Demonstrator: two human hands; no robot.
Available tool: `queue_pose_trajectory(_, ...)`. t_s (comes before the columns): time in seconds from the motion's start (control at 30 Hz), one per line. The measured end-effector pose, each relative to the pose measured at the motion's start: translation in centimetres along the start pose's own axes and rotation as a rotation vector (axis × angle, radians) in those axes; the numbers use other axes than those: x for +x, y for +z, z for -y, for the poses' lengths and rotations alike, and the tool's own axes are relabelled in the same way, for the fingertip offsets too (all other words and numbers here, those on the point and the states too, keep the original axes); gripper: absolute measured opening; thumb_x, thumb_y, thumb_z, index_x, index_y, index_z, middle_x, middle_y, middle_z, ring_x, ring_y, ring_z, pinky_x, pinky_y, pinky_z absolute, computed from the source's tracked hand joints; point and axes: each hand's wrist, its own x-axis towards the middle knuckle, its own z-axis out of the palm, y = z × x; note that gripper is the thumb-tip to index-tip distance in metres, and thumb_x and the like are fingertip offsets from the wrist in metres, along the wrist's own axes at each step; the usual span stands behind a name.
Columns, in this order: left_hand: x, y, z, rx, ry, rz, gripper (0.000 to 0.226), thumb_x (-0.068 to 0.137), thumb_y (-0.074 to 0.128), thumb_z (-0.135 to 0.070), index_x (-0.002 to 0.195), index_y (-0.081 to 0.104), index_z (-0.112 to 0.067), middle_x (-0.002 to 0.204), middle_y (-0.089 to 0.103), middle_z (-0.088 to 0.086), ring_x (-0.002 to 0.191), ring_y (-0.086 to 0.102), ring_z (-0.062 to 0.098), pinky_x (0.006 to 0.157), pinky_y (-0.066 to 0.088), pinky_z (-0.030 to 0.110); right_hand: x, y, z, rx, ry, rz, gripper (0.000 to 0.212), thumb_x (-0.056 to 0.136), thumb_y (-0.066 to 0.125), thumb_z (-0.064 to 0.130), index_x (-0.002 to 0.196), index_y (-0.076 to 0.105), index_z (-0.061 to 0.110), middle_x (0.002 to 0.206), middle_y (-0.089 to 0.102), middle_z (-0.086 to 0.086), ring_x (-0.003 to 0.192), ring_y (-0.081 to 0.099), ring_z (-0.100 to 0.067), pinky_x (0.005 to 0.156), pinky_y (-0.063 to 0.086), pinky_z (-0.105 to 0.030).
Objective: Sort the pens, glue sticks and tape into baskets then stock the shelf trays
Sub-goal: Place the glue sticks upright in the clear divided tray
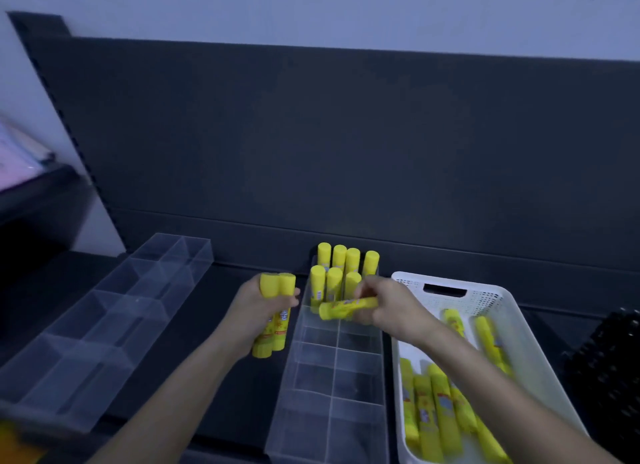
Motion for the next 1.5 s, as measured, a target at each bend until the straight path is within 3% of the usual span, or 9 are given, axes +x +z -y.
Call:
queue_pose_trajectory(0.1, 0.2, -1.4, 0.2, 0.056, 0.01, 0.015, 0.026, 0.073, 0.074, -0.003, 0.094, 0.063, -0.013, 0.091, 0.072, 0.003, 0.082, 0.066, 0.016, 0.065, 0.051, 0.027, 1.3, 2.2, 1.5, -0.142, -0.056, 0.012, 0.024, 0.078, 0.066, 0.011, 0.102, 0.063, 0.012, 0.103, 0.062, -0.007, 0.099, 0.055, -0.022, 0.067, 0.03, -0.019)
queue_pose_trajectory(0.27, 0.2, -3.0, 1.0, 0.142, 0.009, 0.044, 0.025, 0.079, 0.07, -0.009, 0.103, 0.063, -0.012, 0.068, 0.058, 0.0, 0.061, 0.055, 0.017, 0.037, 0.037, 0.015, 2.8, 5.7, 1.9, -0.248, -0.073, 0.005, 0.038, 0.081, 0.058, 0.003, 0.117, 0.049, 0.008, 0.111, 0.061, -0.014, 0.103, 0.057, -0.03, 0.072, 0.043, -0.028)
queue_pose_trajectory(0.53, 0.3, -3.6, 1.2, 0.169, 0.041, 0.028, 0.024, 0.077, 0.072, -0.008, 0.098, 0.062, -0.017, 0.08, 0.063, 0.001, 0.067, 0.058, 0.012, 0.05, 0.041, 0.02, 3.5, 7.6, 1.6, -0.189, -0.067, -0.051, 0.021, 0.083, 0.063, 0.015, 0.098, 0.056, 0.004, 0.099, 0.065, -0.016, 0.091, 0.06, -0.029, 0.077, 0.048, -0.033)
queue_pose_trajectory(0.73, 0.3, -3.1, 1.0, 0.192, 0.087, 0.03, 0.023, 0.076, 0.071, -0.004, 0.09, 0.061, -0.018, 0.084, 0.064, 0.002, 0.08, 0.062, 0.016, 0.065, 0.047, 0.025, 3.1, 7.5, 1.4, -0.203, -0.069, -0.059, 0.026, 0.082, 0.066, 0.019, 0.102, 0.058, 0.006, 0.099, 0.066, -0.013, 0.09, 0.061, -0.026, 0.074, 0.046, -0.029)
queue_pose_trajectory(0.93, 0.3, -2.7, 0.5, 0.212, 0.116, 0.05, 0.023, 0.075, 0.073, -0.005, 0.096, 0.064, -0.011, 0.079, 0.066, 0.003, 0.066, 0.062, 0.014, 0.047, 0.042, 0.019, 1.7, 3.4, 3.9, -0.101, -0.154, -0.245, 0.025, 0.083, 0.067, 0.023, 0.103, 0.066, 0.008, 0.09, 0.066, -0.002, 0.081, 0.058, -0.017, 0.071, 0.042, -0.023)
queue_pose_trajectory(1.17, -0.3, -1.2, -0.6, 0.332, 0.281, 0.127, 0.017, 0.072, 0.075, -0.004, 0.076, 0.063, -0.015, 0.066, 0.063, -0.008, 0.06, 0.059, -0.003, 0.059, 0.047, 0.013, 1.0, 3.1, 6.3, 0.103, -0.265, -0.04, 0.002, 0.083, 0.067, 0.018, 0.083, 0.065, 0.017, 0.086, 0.059, 0.0, 0.072, 0.048, -0.008, 0.075, 0.043, -0.027)
queue_pose_trajectory(1.3, 0.1, -2.5, 0.0, 0.316, 0.186, 0.04, 0.02, 0.08, 0.07, -0.012, 0.068, 0.054, -0.012, 0.052, 0.059, -0.002, 0.05, 0.057, 0.013, 0.057, 0.049, 0.022, 1.0, 0.9, 4.8, 0.121, -0.182, -0.105, 0.01, 0.083, 0.067, 0.018, 0.077, 0.06, 0.019, 0.068, 0.056, 0.001, 0.054, 0.048, -0.001, 0.059, 0.042, -0.024)
queue_pose_trajectory(1.4, -0.3, -3.5, 0.3, 0.347, 0.129, 0.034, 0.032, 0.091, 0.056, -0.029, 0.067, 0.042, -0.012, 0.043, 0.048, -0.004, 0.039, 0.045, 0.009, 0.049, 0.042, 0.02, 1.3, -0.2, 3.6, -0.015, -0.127, -0.198, 0.013, 0.084, 0.067, 0.02, 0.093, 0.066, 0.01, 0.076, 0.058, -0.004, 0.071, 0.054, -0.014, 0.07, 0.044, -0.029)
queue_pose_trajectory(1.5, -0.6, -3.3, 0.2, 0.209, -0.005, 0.118, 0.019, 0.087, 0.054, -0.028, 0.081, 0.045, -0.012, 0.061, 0.049, 0.002, 0.052, 0.046, 0.013, 0.059, 0.04, 0.024, 1.8, 1.1, 3.0, -0.117, -0.111, -0.175, 0.022, 0.086, 0.065, 0.018, 0.102, 0.065, 0.002, 0.084, 0.062, -0.01, 0.081, 0.057, -0.025, 0.074, 0.043, -0.03)
